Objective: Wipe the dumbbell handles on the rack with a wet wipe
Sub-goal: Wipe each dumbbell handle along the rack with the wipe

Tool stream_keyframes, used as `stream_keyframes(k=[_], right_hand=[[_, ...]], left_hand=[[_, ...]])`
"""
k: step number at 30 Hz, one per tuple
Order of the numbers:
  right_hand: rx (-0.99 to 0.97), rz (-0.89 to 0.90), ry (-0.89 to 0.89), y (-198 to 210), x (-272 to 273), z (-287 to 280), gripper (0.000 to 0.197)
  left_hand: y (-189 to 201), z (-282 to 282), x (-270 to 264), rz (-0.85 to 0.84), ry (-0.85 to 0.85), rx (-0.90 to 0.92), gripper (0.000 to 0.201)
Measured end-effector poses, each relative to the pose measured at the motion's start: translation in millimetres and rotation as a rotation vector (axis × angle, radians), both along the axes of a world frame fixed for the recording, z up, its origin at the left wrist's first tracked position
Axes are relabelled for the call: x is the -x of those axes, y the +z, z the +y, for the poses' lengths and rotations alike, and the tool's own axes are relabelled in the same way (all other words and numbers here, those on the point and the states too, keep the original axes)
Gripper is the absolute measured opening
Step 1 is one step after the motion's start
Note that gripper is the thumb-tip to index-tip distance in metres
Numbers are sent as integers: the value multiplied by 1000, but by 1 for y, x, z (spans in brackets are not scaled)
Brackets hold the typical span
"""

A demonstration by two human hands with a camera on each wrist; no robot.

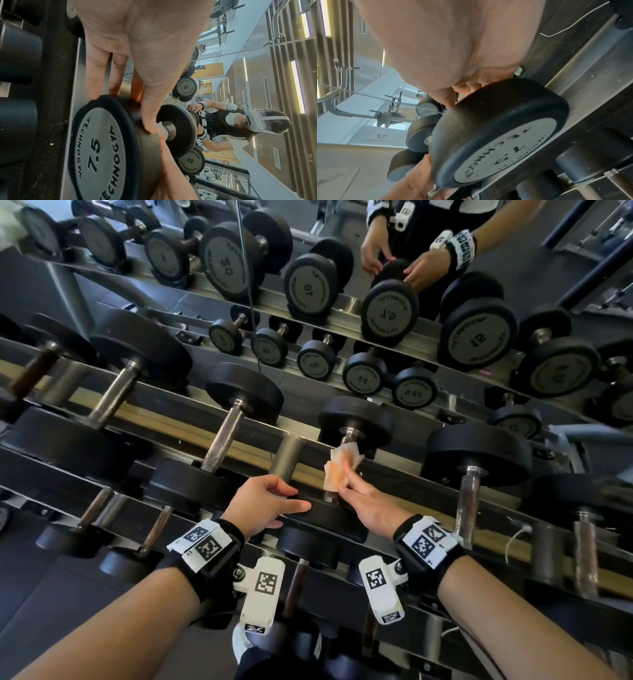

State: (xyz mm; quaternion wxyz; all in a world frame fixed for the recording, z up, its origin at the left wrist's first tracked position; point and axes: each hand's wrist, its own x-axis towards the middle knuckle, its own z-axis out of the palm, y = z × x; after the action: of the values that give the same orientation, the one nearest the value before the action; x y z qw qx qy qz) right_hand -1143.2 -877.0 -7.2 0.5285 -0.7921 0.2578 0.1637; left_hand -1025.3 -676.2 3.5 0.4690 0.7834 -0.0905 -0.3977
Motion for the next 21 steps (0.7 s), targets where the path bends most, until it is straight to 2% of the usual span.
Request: stream_keyframes(k=[3,7,10,13,14,17,21], right_hand=[[-50,-48,-46,-5,-8,0,63],[-153,-146,-197,-6,-27,-14,60],[-121,-161,-66,-10,-11,-6,61],[72,-263,156,-23,10,11,57],[49,-280,148,-24,10,11,57],[-126,-191,-29,-13,-6,-1,54],[-96,-195,-57,-7,-13,-8,56]], left_hand=[[-1,0,0,14,5,4,36],[1,0,0,19,5,5,34],[3,-2,0,11,4,1,33],[2,-3,0,7,5,-4,33],[1,-3,0,6,5,-5,33],[0,-3,-1,13,7,1,31],[-2,-2,-1,22,9,7,30]])
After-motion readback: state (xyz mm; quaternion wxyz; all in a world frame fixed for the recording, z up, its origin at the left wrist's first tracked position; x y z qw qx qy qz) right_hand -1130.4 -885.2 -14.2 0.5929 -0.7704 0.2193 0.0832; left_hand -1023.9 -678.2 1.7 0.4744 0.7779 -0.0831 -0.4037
